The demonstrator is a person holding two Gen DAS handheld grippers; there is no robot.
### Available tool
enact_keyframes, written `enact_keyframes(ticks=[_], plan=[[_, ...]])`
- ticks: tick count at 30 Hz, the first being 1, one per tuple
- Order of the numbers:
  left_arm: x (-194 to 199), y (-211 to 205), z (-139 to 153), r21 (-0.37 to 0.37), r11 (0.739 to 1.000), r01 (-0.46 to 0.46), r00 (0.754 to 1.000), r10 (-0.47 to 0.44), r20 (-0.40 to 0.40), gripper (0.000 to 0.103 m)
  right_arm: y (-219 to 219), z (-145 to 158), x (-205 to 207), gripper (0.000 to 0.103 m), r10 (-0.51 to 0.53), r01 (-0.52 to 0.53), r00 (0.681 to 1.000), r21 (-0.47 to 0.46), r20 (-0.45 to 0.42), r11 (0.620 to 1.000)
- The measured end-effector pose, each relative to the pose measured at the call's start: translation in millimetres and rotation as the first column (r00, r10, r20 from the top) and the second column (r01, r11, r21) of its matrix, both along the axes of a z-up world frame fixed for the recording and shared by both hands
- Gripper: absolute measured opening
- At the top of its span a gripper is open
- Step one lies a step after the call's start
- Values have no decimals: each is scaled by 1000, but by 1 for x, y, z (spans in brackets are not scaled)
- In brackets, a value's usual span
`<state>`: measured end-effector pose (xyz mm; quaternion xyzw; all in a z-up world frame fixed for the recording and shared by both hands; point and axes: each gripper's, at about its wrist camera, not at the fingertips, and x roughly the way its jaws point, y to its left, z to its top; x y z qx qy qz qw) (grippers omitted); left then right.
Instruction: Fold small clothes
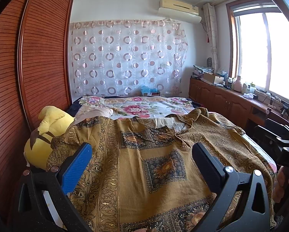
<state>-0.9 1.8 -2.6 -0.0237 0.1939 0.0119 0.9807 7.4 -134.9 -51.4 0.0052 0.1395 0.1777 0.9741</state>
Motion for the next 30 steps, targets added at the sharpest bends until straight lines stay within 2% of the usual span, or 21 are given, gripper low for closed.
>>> enact_keyframes(ticks=[30], plan=[[-2, 2, 1, 8, 1000, -4, 1000, 4, 5, 103, 2, 1, -2, 103, -2, 2, 1000, 7, 1, 1000]])
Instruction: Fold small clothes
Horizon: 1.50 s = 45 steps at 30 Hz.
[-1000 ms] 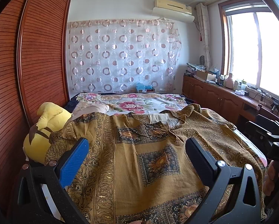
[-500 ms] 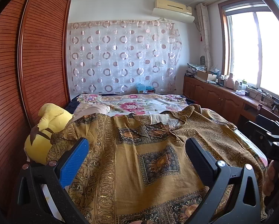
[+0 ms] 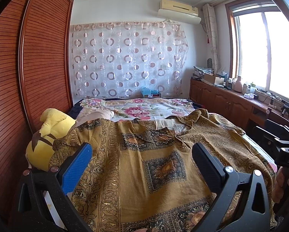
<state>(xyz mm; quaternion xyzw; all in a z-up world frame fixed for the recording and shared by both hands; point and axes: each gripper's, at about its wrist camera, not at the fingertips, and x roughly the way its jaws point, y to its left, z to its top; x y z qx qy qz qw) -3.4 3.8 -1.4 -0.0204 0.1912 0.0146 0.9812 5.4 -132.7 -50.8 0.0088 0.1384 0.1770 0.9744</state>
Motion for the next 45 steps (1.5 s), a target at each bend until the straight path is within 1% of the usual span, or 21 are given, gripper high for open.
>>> enact_keyframes(ticks=[25, 28, 31, 36, 38, 42, 45], plan=[[0, 1, 2, 2, 1000, -3, 1000, 3, 1, 103, -1, -1, 0, 103, 6, -6, 1000, 1, -7, 1000], [4, 7, 6, 1, 1000, -10, 1000, 10, -15, 103, 0, -1, 3, 103, 27, -27, 999, -1, -24, 1000], [9, 15, 3, -1, 1000, -19, 999, 19, -39, 103, 2, -3, 6, 103, 49, -49, 998, -8, -42, 999], [21, 36, -8, -3, 999, -45, 995, 45, -86, 103, 6, -8, 15, 103, 78, -80, 994, -26, -82, 996], [22, 40, -16, -2, 999, -54, 994, 54, -100, 103, 7, -9, 17, 103, 89, -92, 992, -33, -93, 995], [25, 52, -23, -1, 998, -62, 990, 62, -125, 103, 9, -10, 20, 103, 106, -112, 989, -51, -107, 992], [29, 69, -30, 0, 997, -78, 986, 77, -148, 103, 13, -12, 25, 103, 118, -127, 986, -77, -114, 989]])
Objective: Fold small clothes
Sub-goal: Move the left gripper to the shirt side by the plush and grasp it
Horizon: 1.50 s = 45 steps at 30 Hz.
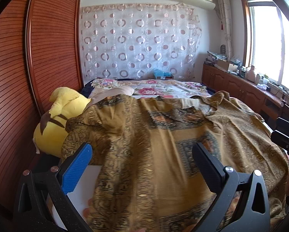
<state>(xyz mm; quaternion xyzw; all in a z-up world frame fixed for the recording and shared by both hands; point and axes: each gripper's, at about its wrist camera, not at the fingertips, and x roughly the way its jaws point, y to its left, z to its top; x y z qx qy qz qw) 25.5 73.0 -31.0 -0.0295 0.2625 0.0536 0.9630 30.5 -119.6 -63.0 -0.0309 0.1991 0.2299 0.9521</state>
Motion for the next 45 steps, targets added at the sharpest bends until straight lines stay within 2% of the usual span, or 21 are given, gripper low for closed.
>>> enact_keyframes(ticks=[11, 18, 22, 25, 30, 33, 38, 39, 40, 41, 43, 45], plan=[[11, 71, -17, 43, 996, -83, 995, 85, -53, 103, 20, -3, 17, 103, 96, -98, 995, -60, -32, 993], [20, 111, -26, 10, 997, -71, 993, 72, -94, 101, 31, -4, 26, 103, 140, -144, 989, -85, -54, 986], [32, 133, -37, -2, 998, -69, 987, 68, -147, 89, 28, -6, 26, 103, 157, -163, 985, -83, -72, 983], [40, 149, -49, -71, 995, -70, 979, 55, -195, 81, 27, -7, 26, 103, 166, -173, 983, -87, -84, 981], [57, 165, -66, -127, 989, -73, 965, 37, -260, 71, 32, -7, 31, 103, 175, -184, 980, -93, -99, 978], [68, 175, -73, -182, 982, -52, 955, -4, -297, 59, 36, -6, 32, 103, 181, -191, 978, -94, -102, 977], [80, 183, -79, -188, 981, -41, 942, -25, -335, 59, 39, -6, 38, 103, 208, -217, 971, -75, -121, 973], [81, 183, -80, -193, 981, -34, 941, -34, -337, 53, 40, -5, 39, 103, 217, -227, 968, -73, -126, 971], [81, 184, -81, -193, 981, -28, 941, -40, -336, 43, 43, -5, 41, 103, 228, -238, 965, -73, -129, 968], [82, 183, -81, -191, 981, -16, 940, -50, -338, 42, 47, -5, 44, 103, 235, -247, 963, -77, -132, 966], [81, 181, -78, -181, 984, -1, 941, -60, -333, 23, 52, -3, 45, 103, 254, -266, 958, -86, -132, 960], [79, 178, -75, -153, 988, 9, 942, -59, -331, 13, 56, -2, 47, 103, 265, -278, 956, -98, -128, 956]])
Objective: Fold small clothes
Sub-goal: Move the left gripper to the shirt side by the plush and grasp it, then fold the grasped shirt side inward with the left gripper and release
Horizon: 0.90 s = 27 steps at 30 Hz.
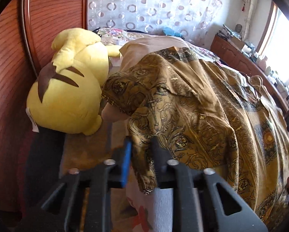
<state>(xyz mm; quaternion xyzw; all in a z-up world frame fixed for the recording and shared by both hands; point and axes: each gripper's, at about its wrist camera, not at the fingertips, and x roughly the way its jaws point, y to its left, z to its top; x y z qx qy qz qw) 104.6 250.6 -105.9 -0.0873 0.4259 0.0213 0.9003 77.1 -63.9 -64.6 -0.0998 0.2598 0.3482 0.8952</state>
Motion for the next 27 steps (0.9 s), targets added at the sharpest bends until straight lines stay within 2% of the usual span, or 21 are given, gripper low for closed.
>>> enact_keyframes(ticks=[3, 7, 11, 17, 19, 24, 26, 27], plan=[[-2, -6, 6, 43, 999, 15, 1000, -16, 10, 6, 3, -1, -1, 103, 9, -9, 1000, -2, 0, 1000], [-3, -17, 23, 78, 996, 47, 998, -50, 37, 4, 1, -6, 4, 103, 4, -4, 1000, 2, -16, 1000], [-2, -40, 57, 113, 989, 91, 989, -103, 102, 4, -3, -4, 6, 103, -12, 12, 1000, 3, -19, 1000], [8, -91, 102, 147, 971, 187, 961, -212, 179, 4, -23, 2, 4, 103, -56, 57, 998, 46, -9, 997], [13, -115, 114, 149, 960, 238, 943, -265, 201, 4, -27, 4, 4, 103, -72, 72, 997, 56, -4, 996], [17, -169, 125, 161, 926, 341, 901, -371, 224, 4, -41, 3, 4, 103, -103, 104, 995, 76, -5, 992], [17, -184, 123, 178, 921, 348, 898, -381, 220, 5, -44, 3, 4, 103, -111, 112, 994, 78, -6, 991], [16, -187, 121, 183, 919, 349, 898, -384, 215, 11, -45, 2, 3, 103, -115, 115, 993, 79, -6, 990]])
